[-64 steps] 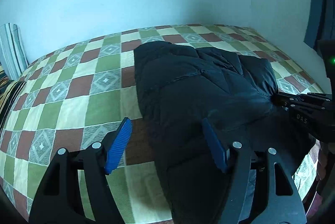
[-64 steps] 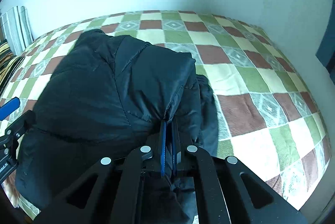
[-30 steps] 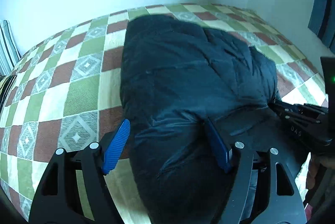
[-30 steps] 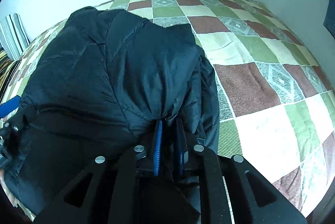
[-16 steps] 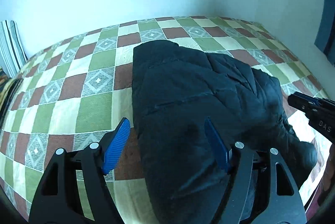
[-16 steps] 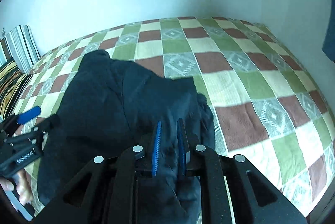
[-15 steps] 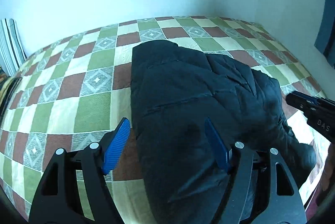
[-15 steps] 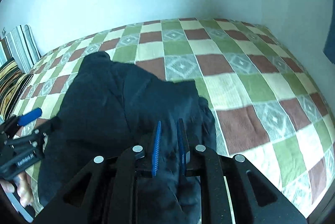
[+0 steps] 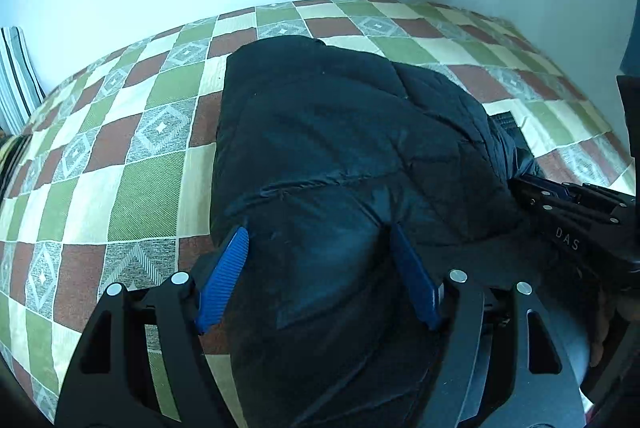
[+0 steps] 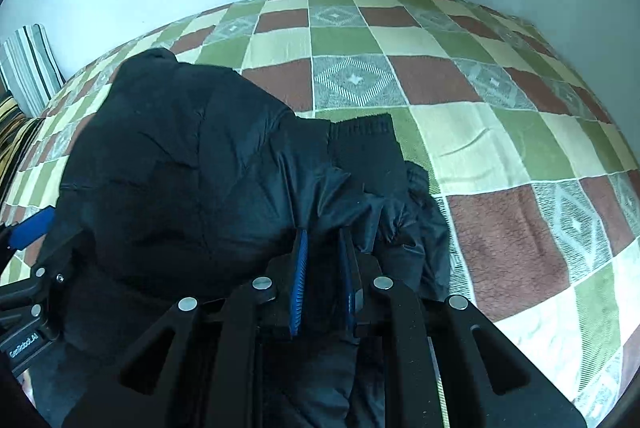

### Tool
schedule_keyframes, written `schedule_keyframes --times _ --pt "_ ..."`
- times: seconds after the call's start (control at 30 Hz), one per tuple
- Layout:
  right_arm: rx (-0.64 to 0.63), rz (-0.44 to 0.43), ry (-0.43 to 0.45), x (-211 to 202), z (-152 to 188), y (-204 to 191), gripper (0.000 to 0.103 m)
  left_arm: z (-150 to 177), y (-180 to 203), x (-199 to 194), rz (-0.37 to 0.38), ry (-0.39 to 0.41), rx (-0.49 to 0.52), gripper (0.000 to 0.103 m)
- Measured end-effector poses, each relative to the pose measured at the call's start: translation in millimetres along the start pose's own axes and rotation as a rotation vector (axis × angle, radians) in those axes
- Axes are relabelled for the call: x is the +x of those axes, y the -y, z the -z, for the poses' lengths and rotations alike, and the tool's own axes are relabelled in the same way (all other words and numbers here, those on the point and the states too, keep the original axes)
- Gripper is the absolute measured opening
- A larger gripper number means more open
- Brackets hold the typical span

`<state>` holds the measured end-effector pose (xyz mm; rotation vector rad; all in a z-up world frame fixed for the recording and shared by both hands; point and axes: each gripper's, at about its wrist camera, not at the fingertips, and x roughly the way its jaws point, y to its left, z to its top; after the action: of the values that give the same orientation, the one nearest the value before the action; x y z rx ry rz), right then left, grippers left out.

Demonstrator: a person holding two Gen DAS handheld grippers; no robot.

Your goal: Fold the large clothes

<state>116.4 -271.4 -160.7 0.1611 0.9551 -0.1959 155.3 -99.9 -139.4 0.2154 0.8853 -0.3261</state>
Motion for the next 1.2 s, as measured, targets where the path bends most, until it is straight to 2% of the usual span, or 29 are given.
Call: schedule_keyframes --times 0.33,0.53,0.63,0.67,0.73,0.77,0.8,0.93,1.13,1.2 --pt "0.002 0.006 0.040 19 9 1 0.014 11 2 21 -0.015 0.015 -0.006 0.074" --pt "-0.016 0.036 0.071 13 12 -4 0.015 10 2 19 -0.008 0.032 -0.011 0.074" --pt "-0.007 0.023 0.106 2 15 -3 0.016 9 -1 8 0.008 0.060 -0.029 0.074" --pt "-0.002 0.020 0.116 -4 15 -2 0.020 10 -1 4 0.007 0.069 -0.026 0.075" --pt "0.010 0.038 0.143 -20 18 -1 0.045 10 -2 -7 0.008 0.078 -0.027 0.075" --pt "0.016 0.050 0.160 -27 18 -1 0.063 10 -4 -13 0.010 0.076 -0.038 0.075" --pt "0.019 0.045 0.181 -35 20 -1 0.066 10 -6 -19 0.014 0.075 -0.055 0.077" --pt "0.006 0.039 0.217 -75 32 -5 0.067 15 -10 -46 0.017 0.095 -0.099 0.080" --pt "0.017 0.034 0.237 -124 50 -8 0.067 30 -10 -106 -0.048 0.181 -0.095 0.091" --pt "0.022 0.024 0.249 -142 57 -7 0.075 36 -8 -126 -0.076 0.210 -0.097 0.095"
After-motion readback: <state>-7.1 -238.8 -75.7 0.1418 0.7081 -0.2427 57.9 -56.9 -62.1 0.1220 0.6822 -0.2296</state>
